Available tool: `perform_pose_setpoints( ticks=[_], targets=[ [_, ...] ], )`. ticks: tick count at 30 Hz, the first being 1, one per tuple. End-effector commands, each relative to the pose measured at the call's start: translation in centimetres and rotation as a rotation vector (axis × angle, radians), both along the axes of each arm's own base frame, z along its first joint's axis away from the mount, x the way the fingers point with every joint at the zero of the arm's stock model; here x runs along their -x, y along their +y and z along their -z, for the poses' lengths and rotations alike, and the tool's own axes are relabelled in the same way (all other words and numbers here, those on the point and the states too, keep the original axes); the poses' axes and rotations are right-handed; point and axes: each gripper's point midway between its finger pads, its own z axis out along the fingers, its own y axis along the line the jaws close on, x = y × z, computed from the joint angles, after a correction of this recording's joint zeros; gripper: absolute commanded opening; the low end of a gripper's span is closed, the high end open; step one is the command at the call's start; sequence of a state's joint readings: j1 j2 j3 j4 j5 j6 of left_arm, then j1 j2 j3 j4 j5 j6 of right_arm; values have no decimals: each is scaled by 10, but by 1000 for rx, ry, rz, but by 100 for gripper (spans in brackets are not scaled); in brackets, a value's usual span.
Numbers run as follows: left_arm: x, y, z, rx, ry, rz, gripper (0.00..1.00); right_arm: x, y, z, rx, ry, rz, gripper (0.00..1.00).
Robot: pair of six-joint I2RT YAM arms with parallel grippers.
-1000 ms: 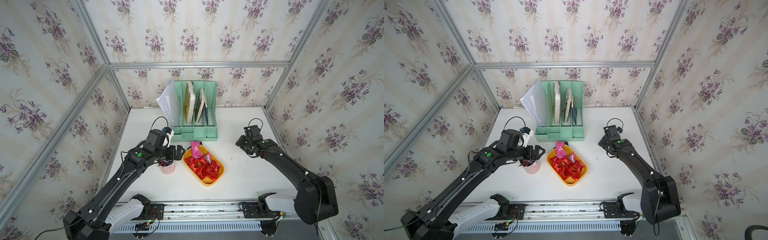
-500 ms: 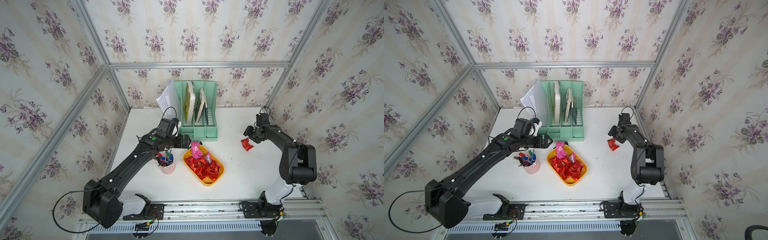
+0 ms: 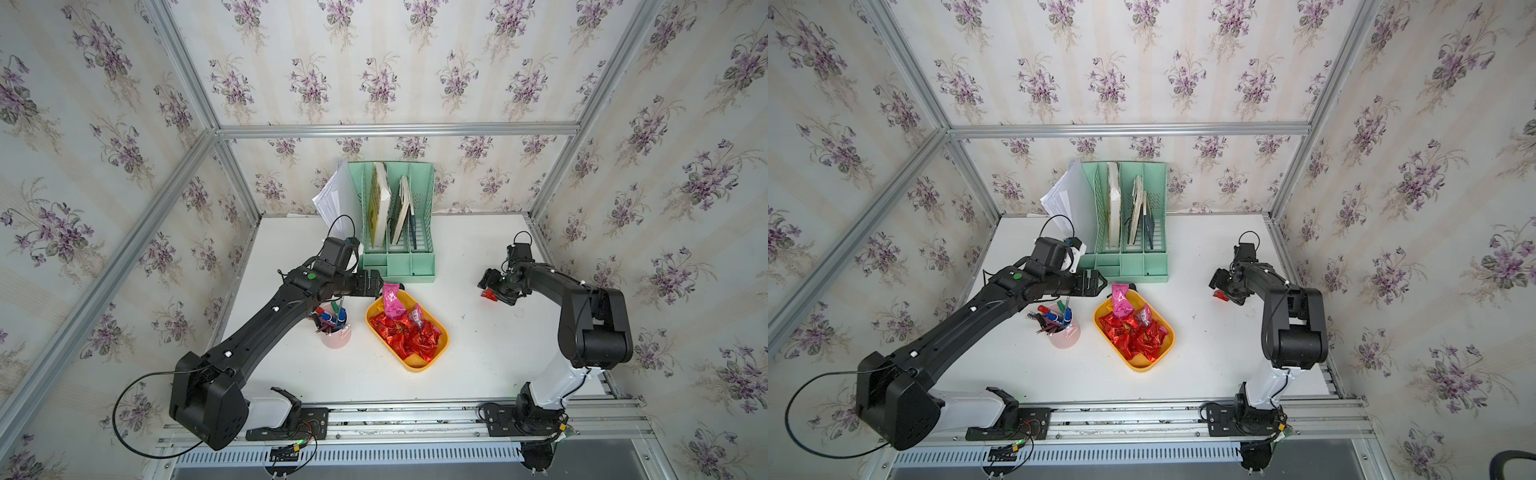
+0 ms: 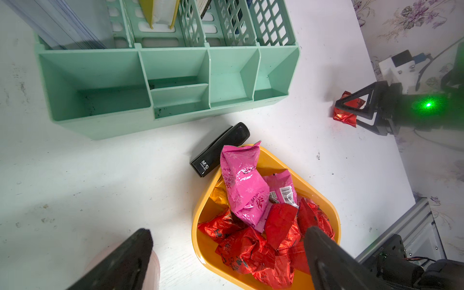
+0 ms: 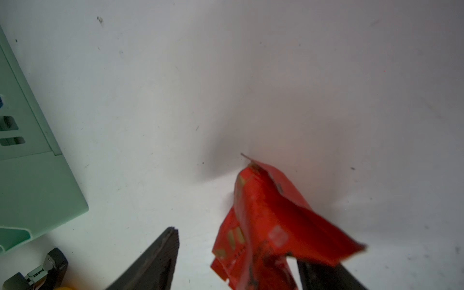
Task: Put the tea bags into the storage box
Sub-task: Adjust the tea bag at the center of the board, then pick up the tea bag from the center of the board, then place the tea bag in the storage box.
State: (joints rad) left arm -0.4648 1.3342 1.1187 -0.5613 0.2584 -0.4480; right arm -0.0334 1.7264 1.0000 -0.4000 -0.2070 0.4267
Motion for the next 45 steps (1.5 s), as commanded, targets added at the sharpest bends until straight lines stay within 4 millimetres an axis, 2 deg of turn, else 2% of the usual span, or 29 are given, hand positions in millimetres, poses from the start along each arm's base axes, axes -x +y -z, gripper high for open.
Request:
perform_pose_setpoints(
  ticks=[1,5,7,11,14,17,23,25,29,31,35,38,41,45],
  targets=[
    [3,-1,-5,16,-17,7,99,1,0,2,-7,6,22,65],
    [9,5,-6,12,-17,-7,99,3,-6,9,22,35,40,37],
    [12,9,-7,11,-23,-21,99,2,-9,11,37,42,46,29],
    [18,17,-8,5,-35,-51,99,-5,-7,3,25,24,43,24],
    [20,23,-7,-15,-37,-70,99,-10,6,-15,-29,-32,9,24],
    [19,30,-7,-36,-45,-100,99,-13,42,-39,-99,-95,-114,24],
    [11,36,-12,-52,-72,-148,99,2,149,-77,-110,-142,-449,23],
    [9,39,-14,-68,-80,-161,99,10,186,-91,-171,-164,-519,23],
    [9,49,-18,-98,-93,-196,99,31,245,-119,-231,-205,-653,23],
    [10,54,-20,-110,-103,-215,99,54,277,-128,-246,-207,-739,23],
    [14,66,-18,-130,-107,-260,99,86,313,-133,-293,-184,-821,23],
    [21,74,-17,-135,-101,-281,99,107,336,-128,-318,-158,-857,23],
    [27,79,-17,-135,-100,-283,99,118,350,-116,-341,-118,-832,22],
    [37,83,-18,-135,-98,-274,99,122,362,-100,-395,-67,-725,21]
  ],
)
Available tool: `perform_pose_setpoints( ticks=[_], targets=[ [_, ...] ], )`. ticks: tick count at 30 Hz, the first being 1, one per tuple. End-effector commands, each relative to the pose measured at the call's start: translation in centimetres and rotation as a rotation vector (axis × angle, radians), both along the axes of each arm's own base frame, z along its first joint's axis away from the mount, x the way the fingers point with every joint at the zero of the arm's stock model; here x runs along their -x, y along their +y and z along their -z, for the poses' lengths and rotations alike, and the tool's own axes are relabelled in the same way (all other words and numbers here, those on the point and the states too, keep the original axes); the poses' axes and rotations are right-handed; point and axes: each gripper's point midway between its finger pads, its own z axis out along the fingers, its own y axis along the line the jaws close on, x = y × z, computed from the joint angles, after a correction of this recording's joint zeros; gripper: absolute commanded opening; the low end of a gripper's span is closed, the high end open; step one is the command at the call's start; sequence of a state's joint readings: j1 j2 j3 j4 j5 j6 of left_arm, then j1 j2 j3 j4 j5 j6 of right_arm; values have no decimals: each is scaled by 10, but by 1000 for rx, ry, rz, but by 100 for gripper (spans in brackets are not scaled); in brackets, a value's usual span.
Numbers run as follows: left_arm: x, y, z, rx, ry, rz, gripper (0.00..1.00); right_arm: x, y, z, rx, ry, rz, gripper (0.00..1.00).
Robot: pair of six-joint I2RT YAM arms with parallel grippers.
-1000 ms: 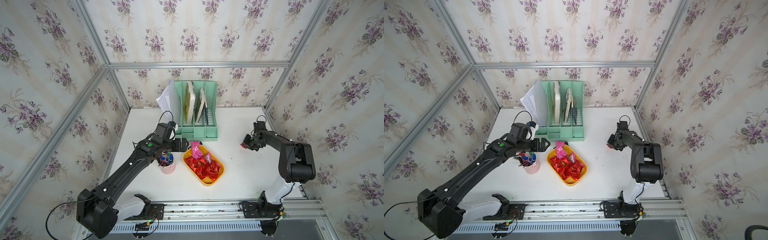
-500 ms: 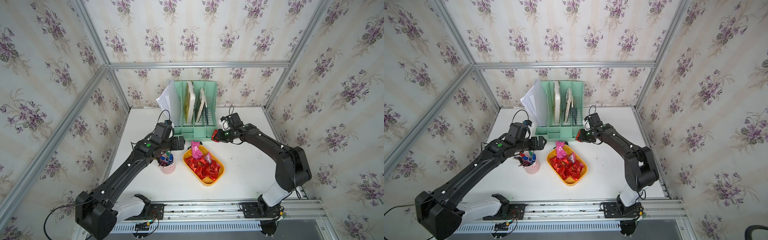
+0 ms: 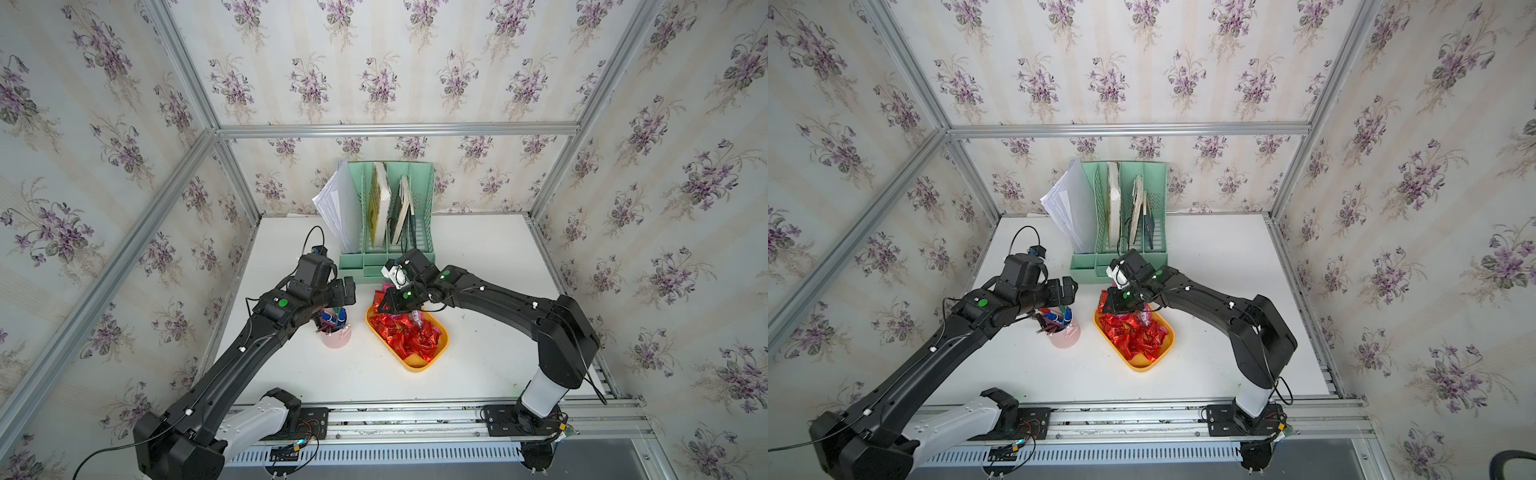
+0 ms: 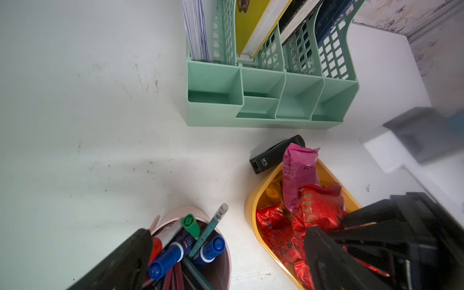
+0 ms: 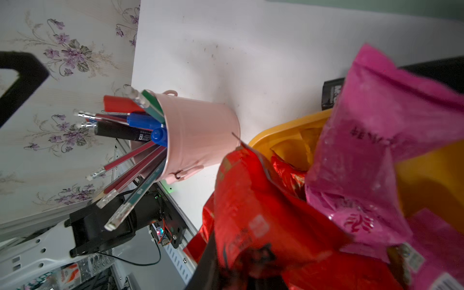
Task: Put the tea bags into the storage box
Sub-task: Place the tea bag in the storage box.
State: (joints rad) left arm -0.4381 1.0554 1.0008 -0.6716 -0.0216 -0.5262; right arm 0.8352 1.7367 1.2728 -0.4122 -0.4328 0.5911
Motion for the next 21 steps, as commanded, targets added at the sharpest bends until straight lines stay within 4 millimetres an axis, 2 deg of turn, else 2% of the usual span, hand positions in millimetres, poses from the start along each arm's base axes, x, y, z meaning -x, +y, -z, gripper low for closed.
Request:
perform_pose_setpoints(
  ticks=[1,8,15,19,21],
  targets=[
    [9,5,1,-12,13,2,99,-5,13,3,-47,61,114,21],
    [28,14,-7,-12,-8,11,99,-5,4,33,45,136,265,21],
    [40,22,-11,5,-37,-10,99,-3,-11,60,179,150,329,21],
    [42,26,-14,-1,-54,-21,99,-6,-5,68,183,152,322,25],
    [42,29,-15,-14,-63,-26,99,-10,2,62,159,133,310,30]
  ],
)
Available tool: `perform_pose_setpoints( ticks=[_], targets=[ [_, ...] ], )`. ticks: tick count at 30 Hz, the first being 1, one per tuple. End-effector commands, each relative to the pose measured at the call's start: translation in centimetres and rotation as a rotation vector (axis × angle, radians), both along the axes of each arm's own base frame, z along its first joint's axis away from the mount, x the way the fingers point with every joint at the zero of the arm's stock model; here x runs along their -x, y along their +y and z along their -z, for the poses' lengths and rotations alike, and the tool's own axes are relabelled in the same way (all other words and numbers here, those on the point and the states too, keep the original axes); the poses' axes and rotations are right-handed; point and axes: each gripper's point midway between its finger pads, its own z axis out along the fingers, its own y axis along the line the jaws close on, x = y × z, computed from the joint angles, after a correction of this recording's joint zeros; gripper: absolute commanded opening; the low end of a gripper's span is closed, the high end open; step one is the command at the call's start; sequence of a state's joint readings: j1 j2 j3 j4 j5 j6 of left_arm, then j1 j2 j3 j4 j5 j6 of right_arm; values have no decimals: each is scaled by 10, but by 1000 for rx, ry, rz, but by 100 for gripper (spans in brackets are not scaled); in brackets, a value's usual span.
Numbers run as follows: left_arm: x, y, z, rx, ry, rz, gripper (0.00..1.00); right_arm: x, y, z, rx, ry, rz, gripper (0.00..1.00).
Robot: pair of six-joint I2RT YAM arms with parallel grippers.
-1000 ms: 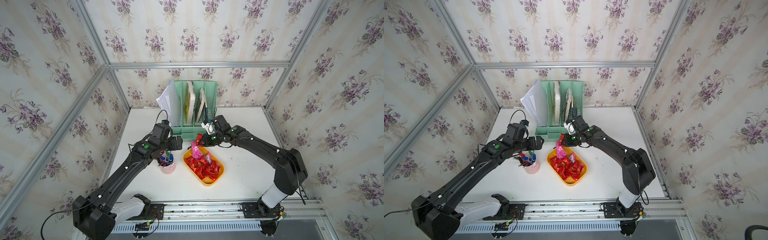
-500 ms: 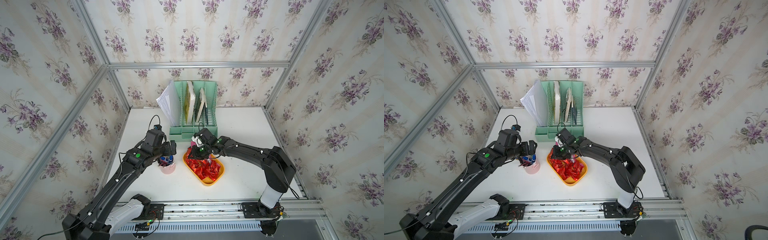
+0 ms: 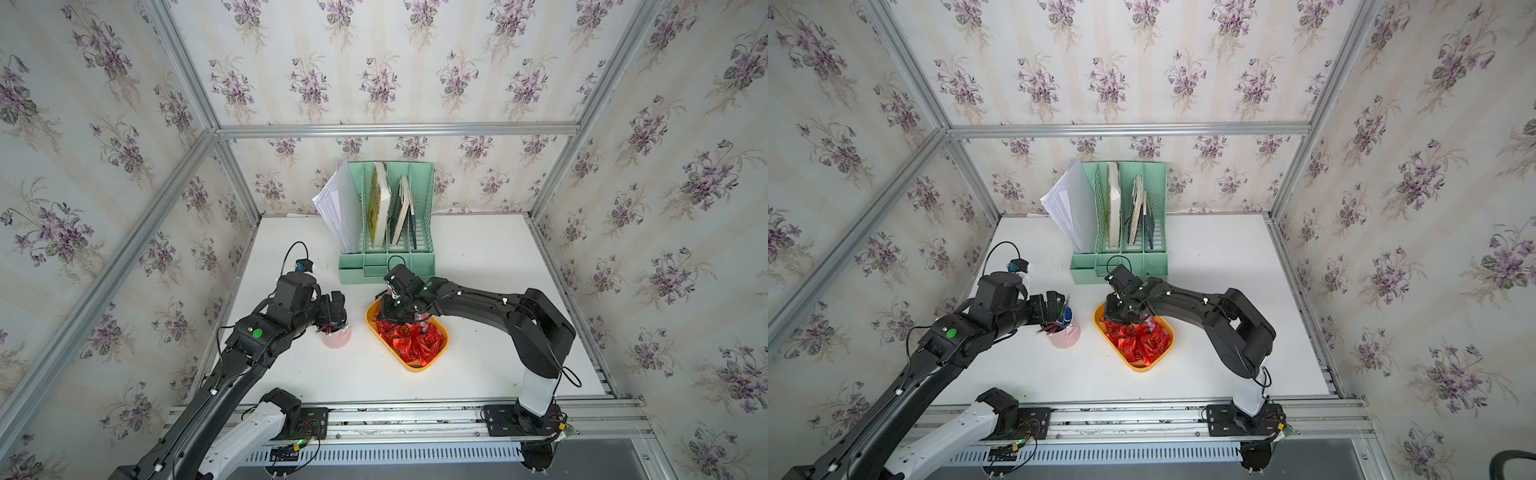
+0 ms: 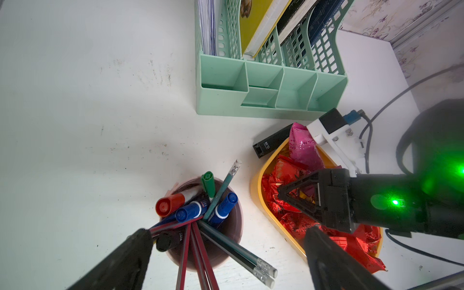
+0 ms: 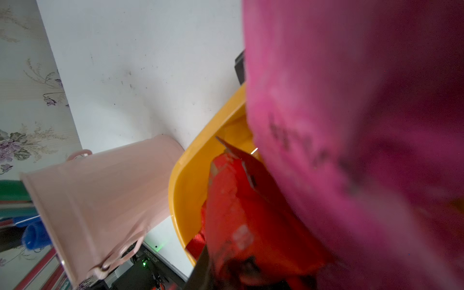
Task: Put the tea bags into the storage box
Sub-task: Place the tea bag in the storage box, then reset both arms
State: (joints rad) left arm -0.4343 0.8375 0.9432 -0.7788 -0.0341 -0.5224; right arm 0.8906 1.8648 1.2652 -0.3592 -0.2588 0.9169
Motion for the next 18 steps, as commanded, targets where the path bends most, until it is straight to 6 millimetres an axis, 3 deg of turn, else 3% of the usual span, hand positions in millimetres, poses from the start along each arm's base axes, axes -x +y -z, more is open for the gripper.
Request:
perform_pose_setpoints(
  ticks=[1,6,10,12,15,18],
  targets=[
    [-1,9,-1,-37,-18,-24,99,-4,1,-3,15,-17,7,34],
    [-4,16,-12,-67,-64,-34,99,-21,8,-58,-62,-144,21,55],
    [-13,22,-24,-104,-90,-29,99,-38,-13,-111,-65,-305,87,63],
    [-19,29,-26,-104,-83,-56,99,-50,-37,-129,-35,-369,133,64],
    [-32,40,-27,-72,-80,-103,99,-74,-92,-143,3,-409,223,65],
    [-46,56,-26,-75,-87,-172,99,-102,-170,-144,46,-453,350,65]
  ],
)
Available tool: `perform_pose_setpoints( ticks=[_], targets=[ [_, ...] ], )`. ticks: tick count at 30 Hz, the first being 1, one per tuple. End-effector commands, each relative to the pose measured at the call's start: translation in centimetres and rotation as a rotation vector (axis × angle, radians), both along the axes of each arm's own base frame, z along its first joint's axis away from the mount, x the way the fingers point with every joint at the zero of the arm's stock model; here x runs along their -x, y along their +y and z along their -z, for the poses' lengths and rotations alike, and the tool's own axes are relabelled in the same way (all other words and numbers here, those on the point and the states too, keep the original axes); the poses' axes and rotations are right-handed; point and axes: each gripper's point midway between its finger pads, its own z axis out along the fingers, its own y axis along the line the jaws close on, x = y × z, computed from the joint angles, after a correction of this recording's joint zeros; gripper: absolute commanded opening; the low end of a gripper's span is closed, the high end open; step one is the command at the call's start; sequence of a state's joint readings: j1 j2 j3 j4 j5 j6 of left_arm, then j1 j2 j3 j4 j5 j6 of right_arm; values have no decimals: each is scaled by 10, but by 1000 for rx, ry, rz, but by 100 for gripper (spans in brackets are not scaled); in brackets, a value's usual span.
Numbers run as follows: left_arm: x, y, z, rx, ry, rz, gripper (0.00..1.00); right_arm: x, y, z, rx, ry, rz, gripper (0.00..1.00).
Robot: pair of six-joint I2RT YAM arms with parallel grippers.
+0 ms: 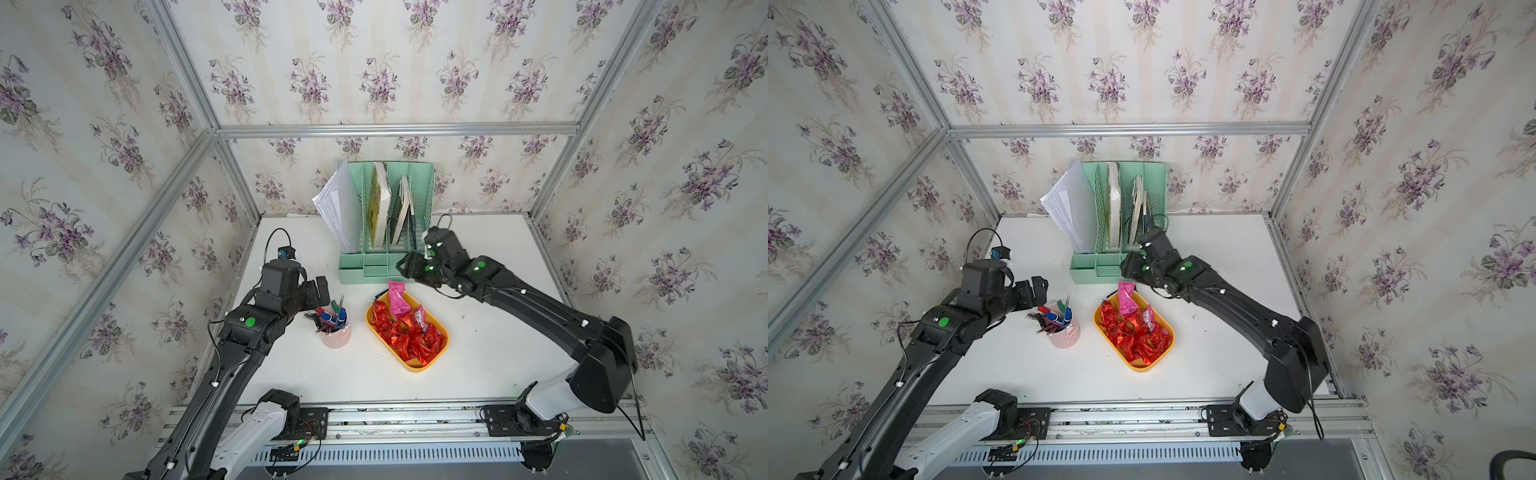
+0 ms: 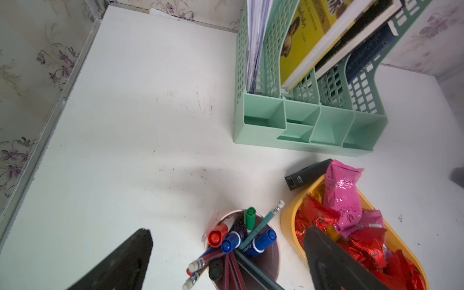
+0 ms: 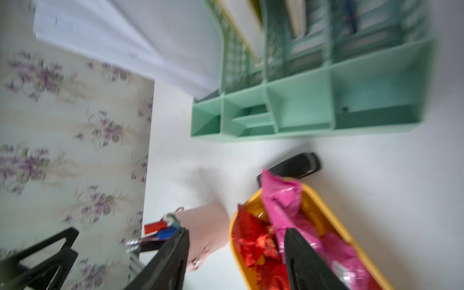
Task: Put the tea bags into the storage box
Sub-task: Reset both arms
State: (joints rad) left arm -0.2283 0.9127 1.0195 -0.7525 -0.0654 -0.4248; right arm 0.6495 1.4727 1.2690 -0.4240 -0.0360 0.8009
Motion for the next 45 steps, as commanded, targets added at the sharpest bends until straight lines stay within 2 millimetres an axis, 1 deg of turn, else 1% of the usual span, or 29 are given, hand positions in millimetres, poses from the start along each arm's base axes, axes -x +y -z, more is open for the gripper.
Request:
perform_pose_setpoints(
  ticks=[1,2,4,5,7,11,13,16,18,20,23,26,28,29,30,32,33,34,35,36,37,38,39,40,41,42,43,44,45],
  targets=[
    [-16,13,-6,1,-35,-45,99,-23,-91,13,100,-26,152,65],
    [-18,19,-5,9,-30,-76,99,-28,-118,16,90,-28,201,65],
    [-24,30,-5,5,-37,-109,99,-35,-157,20,80,-56,246,65],
    [-26,37,-3,-16,-43,-129,99,-38,-176,24,113,-81,267,65],
    [-31,52,2,-67,-53,-168,99,-40,-205,36,232,-132,291,65],
    [-41,79,37,-153,-2,-240,99,-45,-248,75,559,-160,302,66],
    [-48,89,56,-152,13,-265,99,-47,-265,91,655,-160,318,66],
    [-63,99,83,-129,-21,-280,99,-46,-284,115,652,-188,359,66],
    [-72,100,93,-138,-76,-272,99,-42,-294,121,652,-246,395,66],
    [-82,103,98,-163,-121,-267,99,-39,-297,118,656,-343,415,65],
    [-100,100,109,-195,-112,-212,99,-39,-293,102,611,-481,445,65],
    [-113,103,122,-247,-136,-188,99,-41,-290,101,571,-570,461,65],
    [-118,105,128,-273,-169,-183,99,-46,-291,98,585,-594,467,65],
    [-119,103,130,-267,-164,-169,99,-48,-291,93,586,-634,476,66],
    [-121,99,145,-270,-145,-145,99,-48,-289,93,556,-655,460,66],
    [-124,87,147,-287,-151,-93,99,-50,-274,100,551,-684,372,64],
    [-125,81,147,-304,-175,-70,99,-49,-266,101,543,-699,323,68],
    [-123,72,147,-332,-199,-38,99,-44,-262,103,534,-720,307,73],
    [-122,64,148,-364,-246,-15,99,-36,-263,105,532,-736,316,80],
    [-118,58,151,-375,-263,6,99,-31,-264,97,527,-802,342,88],
    [-118,58,152,-389,-297,-5,99,-31,-268,91,523,-814,371,96],
    [-120,60,151,-393,-313,-16,99,-33,-270,101,531,-750,365,100],
    [-120,60,152,-387,-294,-14,99,-33,-268,101,532,-772,354,100],
    [-118,60,153,-378,-264,-11,99,-34,-267,93,526,-802,358,100],
    [-119,60,152,-386,-288,-14,99,-34,-267,102,531,-751,347,100],
    [-119,60,152,-383,-282,-12,99,-34,-267,100,532,-771,349,100],
    [-118,60,154,-378,-265,-11,99,-33,-267,93,529,-803,360,100],
    [-119,60,152,-384,-283,-14,99,-33,-268,100,532,-761,358,100],
    [-118,60,153,-380,-272,-13,99,-34,-267,101,533,-762,347,100]
  ],
)
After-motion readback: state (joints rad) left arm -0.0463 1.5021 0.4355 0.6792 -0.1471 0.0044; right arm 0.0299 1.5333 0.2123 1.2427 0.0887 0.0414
